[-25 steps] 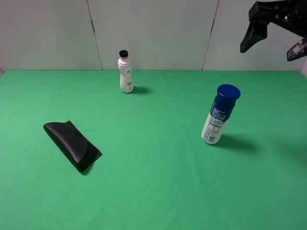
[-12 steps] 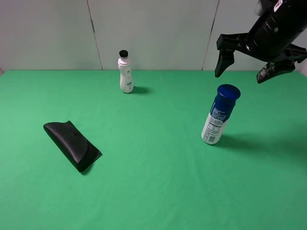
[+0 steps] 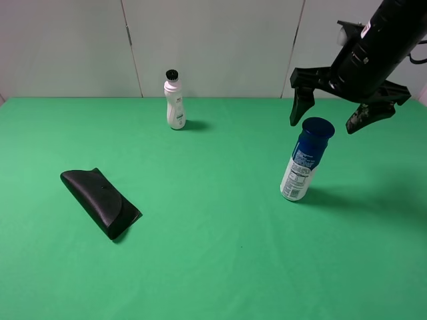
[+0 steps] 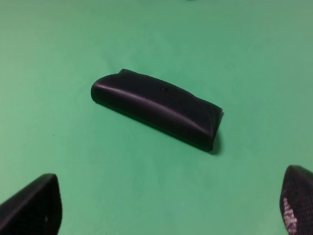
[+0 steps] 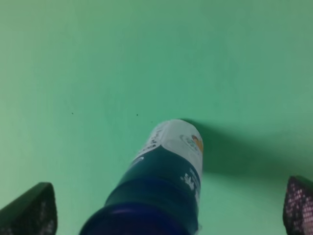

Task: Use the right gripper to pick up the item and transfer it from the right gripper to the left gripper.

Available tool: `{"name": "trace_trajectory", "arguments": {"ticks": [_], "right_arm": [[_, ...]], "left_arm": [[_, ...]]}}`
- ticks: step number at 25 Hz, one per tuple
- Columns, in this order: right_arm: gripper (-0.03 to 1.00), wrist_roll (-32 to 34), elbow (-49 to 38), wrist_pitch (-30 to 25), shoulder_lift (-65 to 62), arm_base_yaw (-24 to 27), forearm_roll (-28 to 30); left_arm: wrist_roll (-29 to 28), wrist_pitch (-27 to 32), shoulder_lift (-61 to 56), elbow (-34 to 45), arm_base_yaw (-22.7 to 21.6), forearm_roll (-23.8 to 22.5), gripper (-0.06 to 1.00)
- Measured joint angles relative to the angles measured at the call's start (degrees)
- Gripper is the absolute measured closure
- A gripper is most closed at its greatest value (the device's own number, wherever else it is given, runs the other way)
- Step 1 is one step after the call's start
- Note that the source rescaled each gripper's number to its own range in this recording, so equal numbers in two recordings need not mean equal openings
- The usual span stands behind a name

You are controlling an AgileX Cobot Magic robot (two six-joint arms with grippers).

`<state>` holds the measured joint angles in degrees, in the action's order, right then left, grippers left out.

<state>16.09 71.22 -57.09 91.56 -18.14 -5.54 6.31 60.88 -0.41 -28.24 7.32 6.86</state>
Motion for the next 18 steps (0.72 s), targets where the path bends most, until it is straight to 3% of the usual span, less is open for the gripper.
{"name": "trace_trajectory", "arguments": {"ticks": [18], "right_arm": [[-0.03,-2.6,-2.2,1.7,3.8,-1.1,-3.2]], "left_arm": [[0.0,0.0,0.0,0.0,0.0,0.0,-0.06]]}}
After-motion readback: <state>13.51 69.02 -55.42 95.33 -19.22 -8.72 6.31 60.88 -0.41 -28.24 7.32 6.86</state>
